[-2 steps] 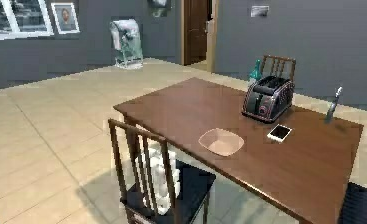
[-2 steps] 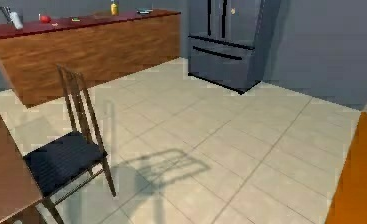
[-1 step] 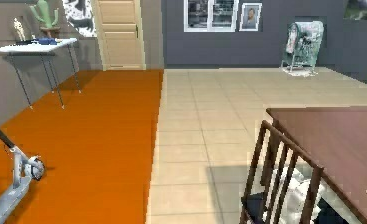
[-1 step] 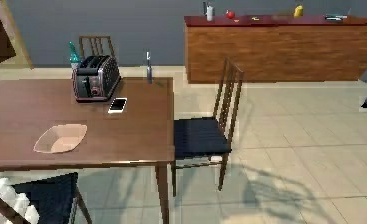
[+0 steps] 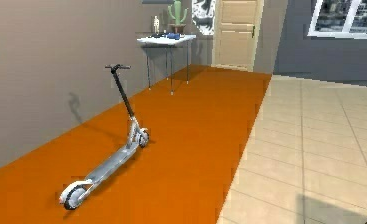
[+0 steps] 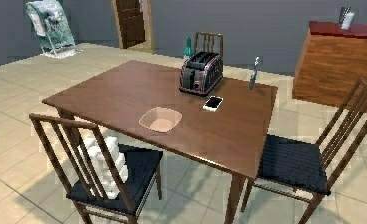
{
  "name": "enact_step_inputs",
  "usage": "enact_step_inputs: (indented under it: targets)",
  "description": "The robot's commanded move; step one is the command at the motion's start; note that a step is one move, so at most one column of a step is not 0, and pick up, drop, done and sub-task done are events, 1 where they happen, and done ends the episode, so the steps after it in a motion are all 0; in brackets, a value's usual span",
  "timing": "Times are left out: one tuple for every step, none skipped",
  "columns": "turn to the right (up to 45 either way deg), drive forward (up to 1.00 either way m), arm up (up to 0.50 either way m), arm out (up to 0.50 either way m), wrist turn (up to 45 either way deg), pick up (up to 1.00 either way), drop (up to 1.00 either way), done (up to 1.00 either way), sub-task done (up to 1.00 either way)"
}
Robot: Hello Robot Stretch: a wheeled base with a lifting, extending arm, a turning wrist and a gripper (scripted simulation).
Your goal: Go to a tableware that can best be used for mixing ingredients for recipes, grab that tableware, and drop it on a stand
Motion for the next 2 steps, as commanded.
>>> enact_step_inputs:
  targets:
    - [0.0,0.0,0.5,0.0,0.0,0.0,0.0,0.0,0.0]
    - [0.0,0.0,0.38,0.0,0.0,0.0,0.0,0.0,0.0]
